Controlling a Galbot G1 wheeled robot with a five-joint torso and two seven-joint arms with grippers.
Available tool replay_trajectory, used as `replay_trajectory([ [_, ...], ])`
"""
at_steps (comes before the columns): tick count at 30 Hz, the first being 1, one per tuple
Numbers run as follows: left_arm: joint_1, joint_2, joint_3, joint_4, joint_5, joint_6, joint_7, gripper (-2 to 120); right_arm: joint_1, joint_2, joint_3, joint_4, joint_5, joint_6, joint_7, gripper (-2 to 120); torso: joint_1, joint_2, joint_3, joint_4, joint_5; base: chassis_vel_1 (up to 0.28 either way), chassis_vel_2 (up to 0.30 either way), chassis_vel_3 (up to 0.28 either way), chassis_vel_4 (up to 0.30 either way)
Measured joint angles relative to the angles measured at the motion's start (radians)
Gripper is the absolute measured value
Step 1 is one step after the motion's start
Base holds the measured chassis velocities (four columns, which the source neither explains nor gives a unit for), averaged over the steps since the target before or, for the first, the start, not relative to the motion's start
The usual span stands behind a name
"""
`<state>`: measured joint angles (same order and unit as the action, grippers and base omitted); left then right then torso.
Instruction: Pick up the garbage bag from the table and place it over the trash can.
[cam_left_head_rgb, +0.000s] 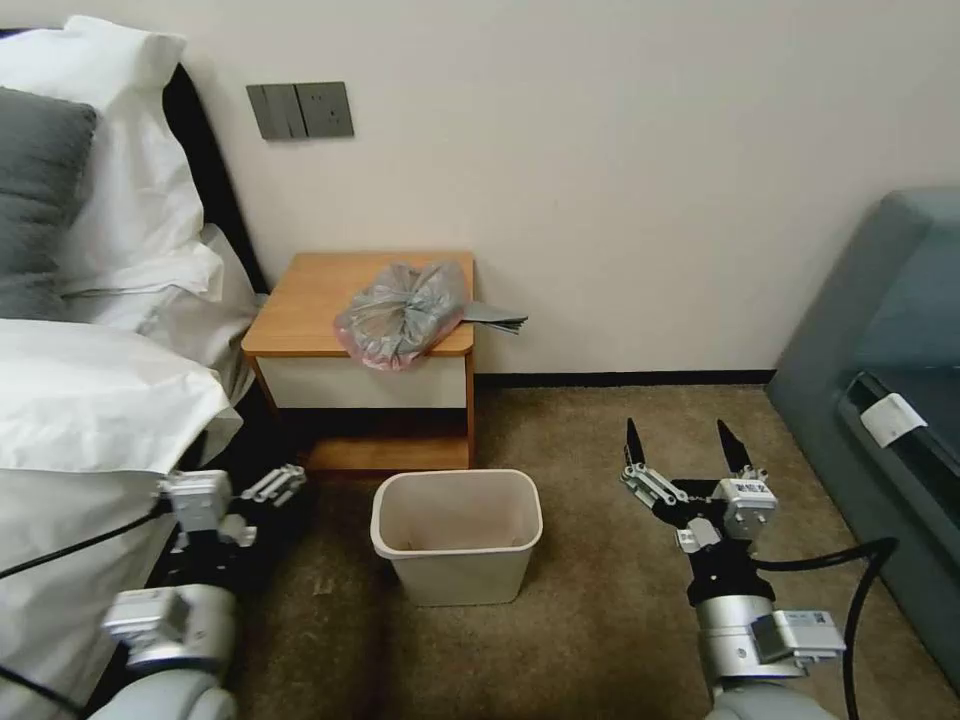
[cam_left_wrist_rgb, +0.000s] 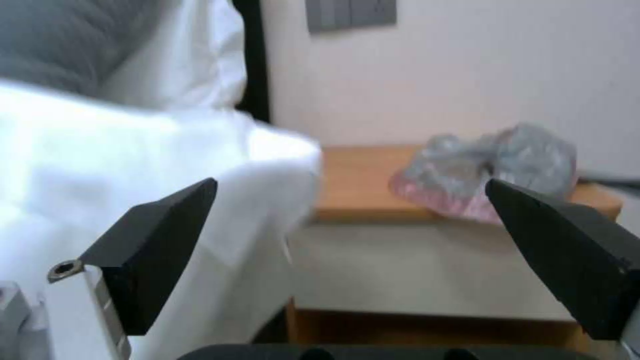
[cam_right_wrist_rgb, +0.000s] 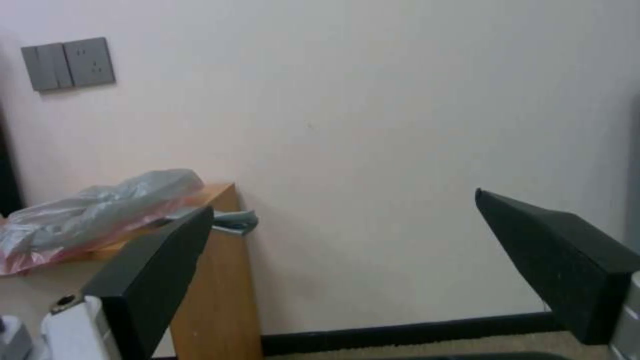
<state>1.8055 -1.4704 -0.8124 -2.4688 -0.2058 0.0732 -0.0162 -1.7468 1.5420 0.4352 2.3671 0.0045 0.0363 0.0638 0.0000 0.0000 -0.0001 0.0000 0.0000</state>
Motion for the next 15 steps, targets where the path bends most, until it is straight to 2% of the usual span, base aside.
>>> replay_trajectory([
  [3, 0.035, 0.004, -0.036, -0.036, -0.027, 0.009, -0.002, 100, 0.014, -0.002, 0.001, -0.006, -0.023, -0.010, 0.015, 100, 0.000, 0.000, 0.000, 0.0000, 0.0002, 0.000, 0.000, 0.000, 0.000],
  [11, 0.060, 0.007, -0.062, -0.040, -0.050, 0.019, -0.004, 100, 0.036, 0.000, 0.010, -0.012, -0.049, -0.054, 0.035, 100, 0.000, 0.000, 0.000, 0.0000, -0.0002, 0.000, 0.000, 0.000, 0.000],
  [15, 0.058, -0.016, -0.080, -0.039, -0.086, 0.038, 0.018, 100, 0.068, 0.000, 0.007, -0.024, -0.005, -0.105, 0.013, 100, 0.000, 0.000, 0.000, 0.0000, -0.0001, 0.000, 0.000, 0.000, 0.000],
])
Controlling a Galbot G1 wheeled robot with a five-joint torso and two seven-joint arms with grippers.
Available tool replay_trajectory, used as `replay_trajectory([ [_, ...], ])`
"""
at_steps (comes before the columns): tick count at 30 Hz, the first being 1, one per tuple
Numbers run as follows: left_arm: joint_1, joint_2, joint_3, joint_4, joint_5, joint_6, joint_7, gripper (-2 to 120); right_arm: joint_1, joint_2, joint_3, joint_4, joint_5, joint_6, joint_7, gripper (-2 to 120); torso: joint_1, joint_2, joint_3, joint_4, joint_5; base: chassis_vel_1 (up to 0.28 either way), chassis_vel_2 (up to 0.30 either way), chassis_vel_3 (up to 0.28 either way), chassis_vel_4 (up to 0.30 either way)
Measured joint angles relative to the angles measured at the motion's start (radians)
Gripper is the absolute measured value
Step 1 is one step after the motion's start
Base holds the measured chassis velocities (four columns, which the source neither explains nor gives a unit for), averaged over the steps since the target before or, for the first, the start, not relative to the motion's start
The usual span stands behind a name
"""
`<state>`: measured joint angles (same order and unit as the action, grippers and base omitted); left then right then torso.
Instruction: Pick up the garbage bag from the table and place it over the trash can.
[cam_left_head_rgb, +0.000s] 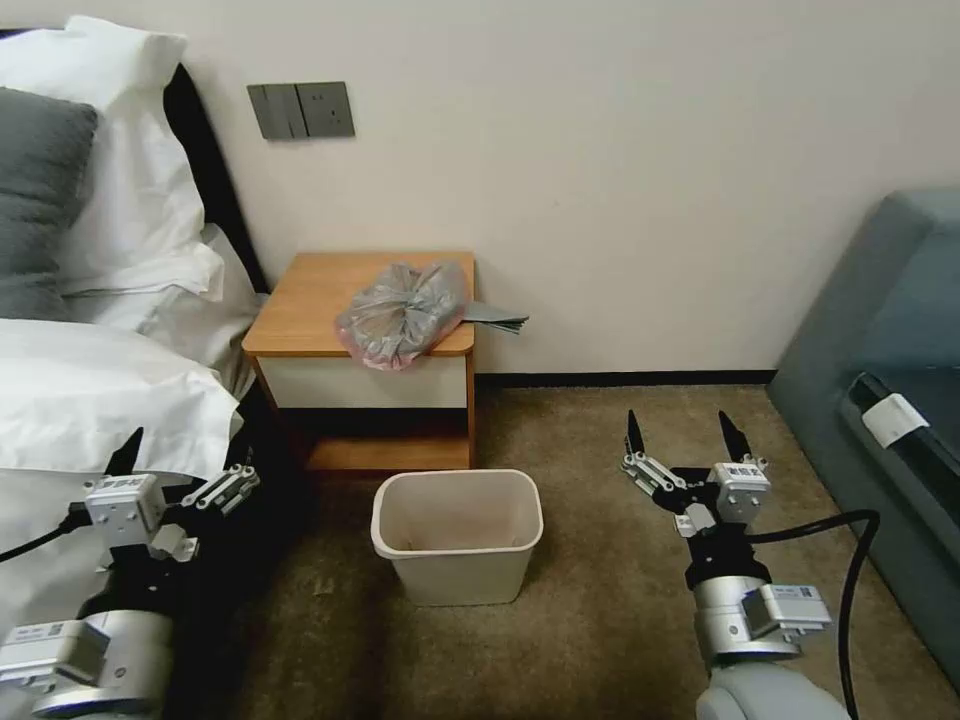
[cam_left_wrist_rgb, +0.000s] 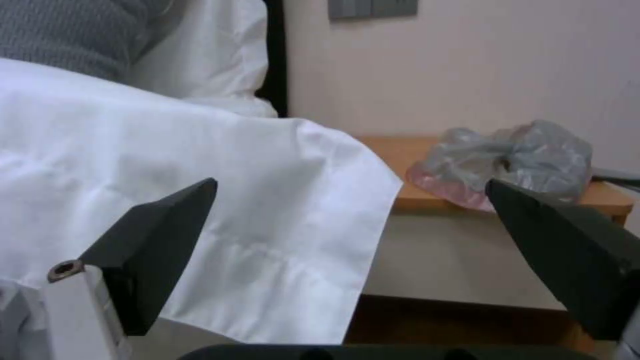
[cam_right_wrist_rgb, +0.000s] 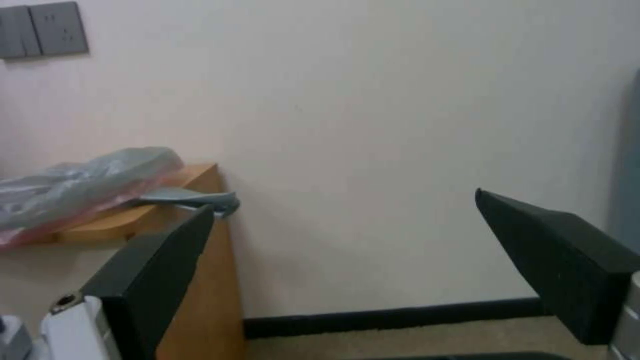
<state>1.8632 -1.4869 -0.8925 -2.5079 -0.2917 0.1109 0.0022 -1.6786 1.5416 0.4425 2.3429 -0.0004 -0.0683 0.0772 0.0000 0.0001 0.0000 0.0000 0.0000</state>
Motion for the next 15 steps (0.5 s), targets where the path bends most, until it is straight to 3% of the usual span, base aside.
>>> replay_trajectory([
  [6, -0.001, -0.002, -0.001, 0.002, -0.004, 0.002, 0.004, 100, 0.050, -0.012, 0.000, -0.008, 0.162, -0.094, -0.032, 100, 0.000, 0.000, 0.000, 0.0001, 0.0000, 0.000, 0.000, 0.000, 0.000],
  [7, -0.002, 0.001, 0.003, 0.003, -0.001, 0.003, 0.008, 100, 0.071, -0.023, -0.001, -0.016, 0.270, -0.134, -0.039, 100, 0.000, 0.000, 0.000, 0.0000, 0.0000, 0.000, 0.000, 0.000, 0.000],
  [10, -0.003, 0.003, 0.007, 0.004, 0.001, 0.003, 0.011, 100, 0.092, -0.030, -0.003, -0.034, 0.368, -0.164, -0.046, 100, 0.000, 0.000, 0.000, 0.0000, 0.0000, 0.000, 0.000, 0.000, 0.000],
  [13, -0.003, 0.006, 0.008, 0.005, 0.003, 0.003, 0.012, 100, 0.140, -0.041, -0.013, -0.083, 0.572, -0.210, -0.054, 100, 0.000, 0.000, 0.000, 0.0000, 0.0000, 0.000, 0.000, 0.000, 0.000],
  [14, -0.003, 0.006, 0.008, 0.005, 0.003, 0.003, 0.012, 100, 0.140, -0.041, -0.013, -0.083, 0.572, -0.210, -0.054, 100, 0.000, 0.000, 0.000, 0.0000, 0.0000, 0.000, 0.000, 0.000, 0.000],
  [15, 0.001, 0.017, 0.009, 0.005, 0.003, 0.003, 0.014, 100, 0.170, -0.044, -0.020, -0.103, 0.677, -0.248, -0.047, 100, 0.000, 0.000, 0.000, 0.0000, 0.0001, 0.000, 0.000, 0.000, 0.000],
])
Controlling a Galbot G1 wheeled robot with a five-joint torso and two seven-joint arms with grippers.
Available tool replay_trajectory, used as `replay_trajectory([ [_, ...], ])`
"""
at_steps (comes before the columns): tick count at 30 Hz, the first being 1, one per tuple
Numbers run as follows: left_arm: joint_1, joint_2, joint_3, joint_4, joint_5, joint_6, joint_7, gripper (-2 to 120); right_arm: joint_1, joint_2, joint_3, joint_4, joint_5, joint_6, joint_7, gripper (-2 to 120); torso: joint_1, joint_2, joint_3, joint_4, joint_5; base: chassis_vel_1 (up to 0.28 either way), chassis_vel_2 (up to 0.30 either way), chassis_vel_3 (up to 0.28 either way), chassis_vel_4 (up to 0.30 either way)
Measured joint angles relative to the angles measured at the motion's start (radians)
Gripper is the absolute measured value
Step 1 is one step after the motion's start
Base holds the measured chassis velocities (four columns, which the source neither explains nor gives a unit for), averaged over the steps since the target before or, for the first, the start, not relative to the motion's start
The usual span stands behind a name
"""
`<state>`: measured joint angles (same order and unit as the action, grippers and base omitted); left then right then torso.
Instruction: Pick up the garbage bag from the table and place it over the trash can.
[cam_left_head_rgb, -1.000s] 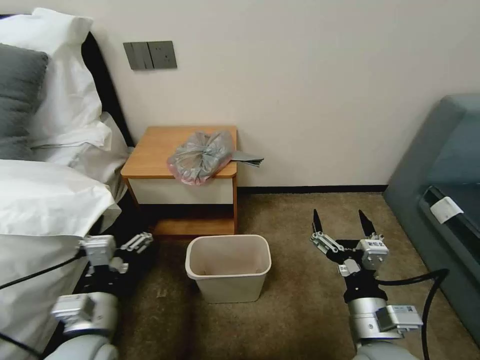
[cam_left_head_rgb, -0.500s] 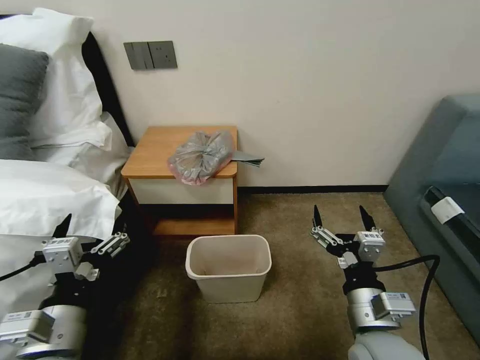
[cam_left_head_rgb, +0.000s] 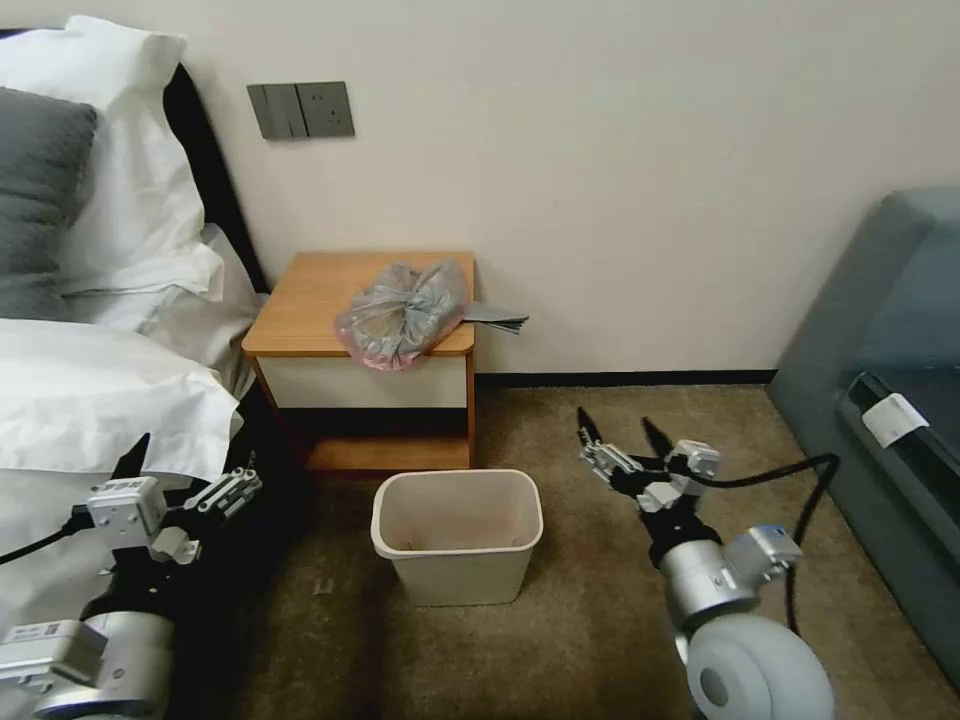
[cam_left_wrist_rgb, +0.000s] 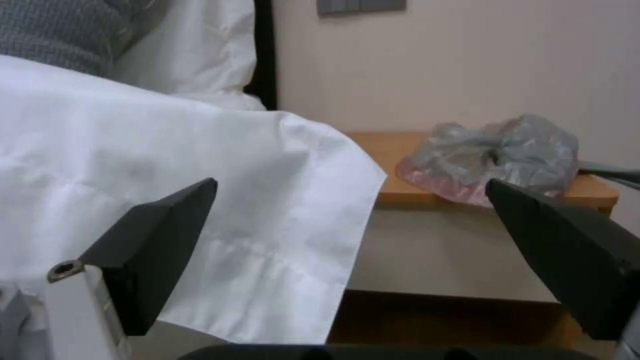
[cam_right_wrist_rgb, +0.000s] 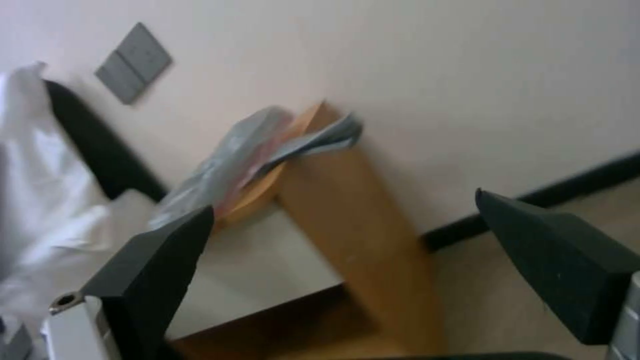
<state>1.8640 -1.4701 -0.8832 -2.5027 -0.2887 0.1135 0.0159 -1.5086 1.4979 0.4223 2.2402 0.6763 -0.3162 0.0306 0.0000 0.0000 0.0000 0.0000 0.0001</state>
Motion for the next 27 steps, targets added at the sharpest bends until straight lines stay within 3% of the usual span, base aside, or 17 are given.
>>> replay_trajectory([
  [2, 0.002, 0.007, 0.001, 0.001, 0.001, 0.000, 0.002, 100, 0.045, -0.003, -0.010, -0.032, 0.154, -0.032, 0.012, 100, 0.000, 0.000, 0.000, 0.0000, -0.0001, 0.000, 0.000, 0.000, 0.000],
  [8, 0.005, 0.012, 0.010, 0.001, 0.001, -0.002, 0.002, 100, 0.129, -0.002, -0.019, -0.093, 0.359, -0.073, 0.045, 100, 0.000, 0.000, 0.000, 0.0000, -0.0001, 0.000, 0.000, 0.000, 0.000],
  [10, 0.011, 0.008, 0.017, 0.001, -0.004, -0.004, 0.002, 100, 0.193, 0.002, -0.018, -0.126, 0.495, -0.099, 0.095, 100, 0.000, 0.000, 0.000, 0.0000, -0.0002, 0.000, 0.000, 0.000, 0.000],
  [12, 0.013, 0.005, 0.019, 0.002, -0.005, -0.005, 0.002, 100, 0.208, 0.003, -0.018, -0.134, 0.533, -0.104, 0.109, 100, 0.000, 0.000, 0.000, 0.0001, -0.0002, 0.000, 0.000, 0.000, 0.000],
  [15, 0.023, -0.022, 0.023, 0.002, -0.003, -0.029, 0.004, 100, 0.299, 0.012, -0.006, -0.179, 0.757, -0.118, 0.203, 100, 0.000, 0.000, 0.000, 0.0000, -0.0002, 0.000, 0.000, 0.000, 0.000],
  [20, 0.035, -0.046, 0.020, 0.002, 0.004, -0.069, 0.012, 100, 0.403, 0.025, 0.009, -0.283, 0.886, -0.119, 0.241, 100, 0.000, 0.000, 0.000, 0.0001, -0.0001, 0.000, 0.000, 0.000, 0.000],
  [25, 0.035, -0.048, 0.013, 0.002, -0.003, -0.083, 0.015, 100, 0.474, 0.041, 0.013, -0.425, 0.873, -0.118, 0.182, 100, 0.000, 0.000, 0.000, 0.0000, -0.0001, 0.000, 0.000, 0.000, 0.000],
  [27, 0.029, -0.048, 0.011, 0.002, -0.026, -0.087, 0.021, 100, 0.524, 0.049, 0.009, -0.535, 0.839, -0.117, 0.139, 100, 0.000, 0.000, 0.000, 0.0001, 0.0000, 0.000, 0.000, 0.000, 0.000],
])
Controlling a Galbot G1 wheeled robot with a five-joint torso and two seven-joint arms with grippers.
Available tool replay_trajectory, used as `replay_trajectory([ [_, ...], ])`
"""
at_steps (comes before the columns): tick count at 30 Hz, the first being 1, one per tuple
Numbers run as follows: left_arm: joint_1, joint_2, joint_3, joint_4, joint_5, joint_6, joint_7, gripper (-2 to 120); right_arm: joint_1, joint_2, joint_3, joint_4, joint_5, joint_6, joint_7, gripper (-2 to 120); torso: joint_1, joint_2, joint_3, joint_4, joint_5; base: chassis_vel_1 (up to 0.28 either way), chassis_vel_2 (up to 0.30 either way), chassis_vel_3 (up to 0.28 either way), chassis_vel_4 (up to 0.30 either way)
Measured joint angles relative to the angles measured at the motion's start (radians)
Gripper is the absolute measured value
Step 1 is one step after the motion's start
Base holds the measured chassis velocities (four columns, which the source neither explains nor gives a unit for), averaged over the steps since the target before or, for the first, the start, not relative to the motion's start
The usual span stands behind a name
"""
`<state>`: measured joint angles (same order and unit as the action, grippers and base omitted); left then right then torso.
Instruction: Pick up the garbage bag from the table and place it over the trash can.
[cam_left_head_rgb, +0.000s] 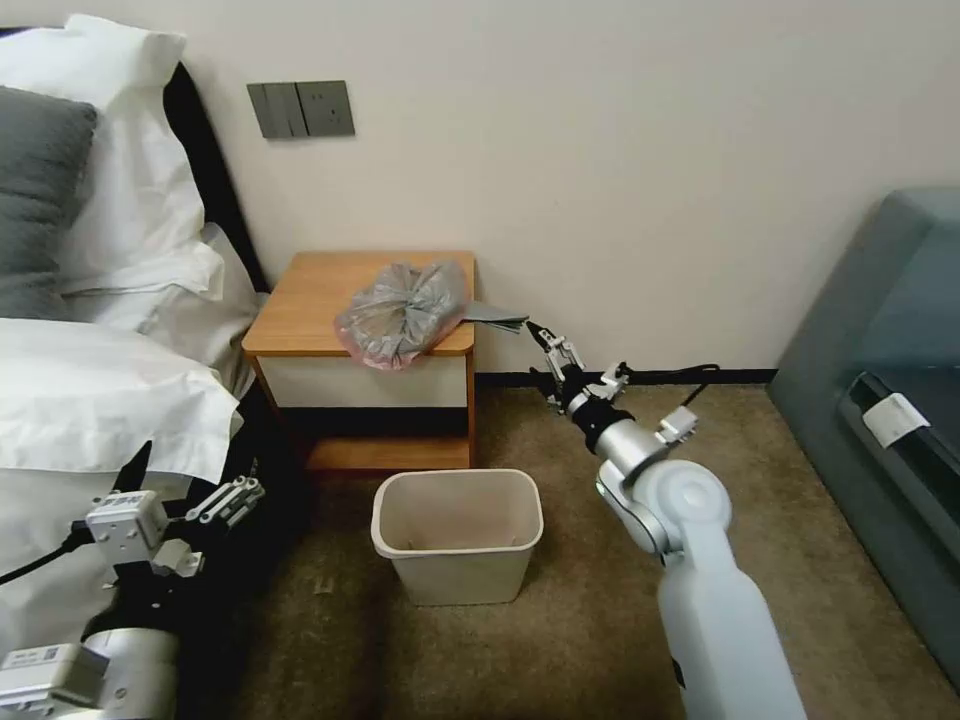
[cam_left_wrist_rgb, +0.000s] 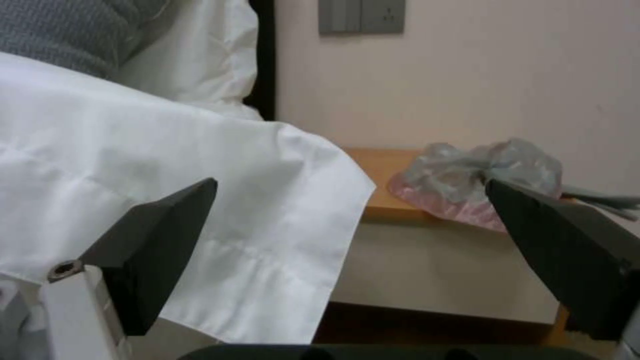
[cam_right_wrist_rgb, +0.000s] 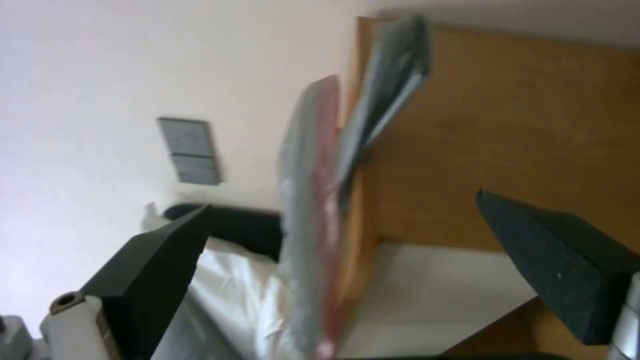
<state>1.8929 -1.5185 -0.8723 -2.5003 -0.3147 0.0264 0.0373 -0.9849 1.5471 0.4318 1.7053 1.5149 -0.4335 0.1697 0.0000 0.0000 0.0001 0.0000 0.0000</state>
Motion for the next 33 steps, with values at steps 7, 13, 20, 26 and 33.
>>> replay_trajectory([
  [7, -0.004, -0.001, -0.006, 0.000, -0.039, -0.002, 0.006, 100, 0.081, 0.018, -0.007, -0.171, -0.069, 0.006, -0.094, 100, 0.000, 0.000, 0.000, -0.0001, -0.0001, 0.000, 0.000, 0.000, 0.000],
  [13, -0.005, -0.009, -0.003, 0.000, -0.046, -0.007, 0.010, 100, 0.141, 0.026, -0.012, -0.256, -0.093, 0.015, -0.133, 100, 0.000, 0.000, 0.000, -0.0001, -0.0001, 0.000, 0.000, 0.000, 0.000],
  [20, -0.006, -0.010, -0.004, 0.004, -0.048, -0.018, 0.017, 100, 0.233, 0.031, -0.009, -0.362, -0.121, 0.029, -0.168, 100, 0.000, 0.000, 0.000, -0.0001, -0.0001, 0.000, 0.000, 0.000, 0.000],
  [26, -0.007, -0.010, -0.005, 0.009, -0.046, -0.025, 0.017, 100, 0.280, 0.037, -0.011, -0.423, -0.150, 0.038, -0.187, 100, 0.000, 0.000, 0.000, -0.0001, -0.0001, 0.000, 0.000, 0.000, 0.000],
  [33, -0.007, -0.017, -0.004, 0.009, -0.041, -0.030, 0.017, 100, 0.333, 0.049, -0.012, -0.497, -0.178, 0.056, -0.209, 100, 0.000, 0.000, 0.000, -0.0001, -0.0001, 0.000, 0.000, 0.000, 0.000],
])
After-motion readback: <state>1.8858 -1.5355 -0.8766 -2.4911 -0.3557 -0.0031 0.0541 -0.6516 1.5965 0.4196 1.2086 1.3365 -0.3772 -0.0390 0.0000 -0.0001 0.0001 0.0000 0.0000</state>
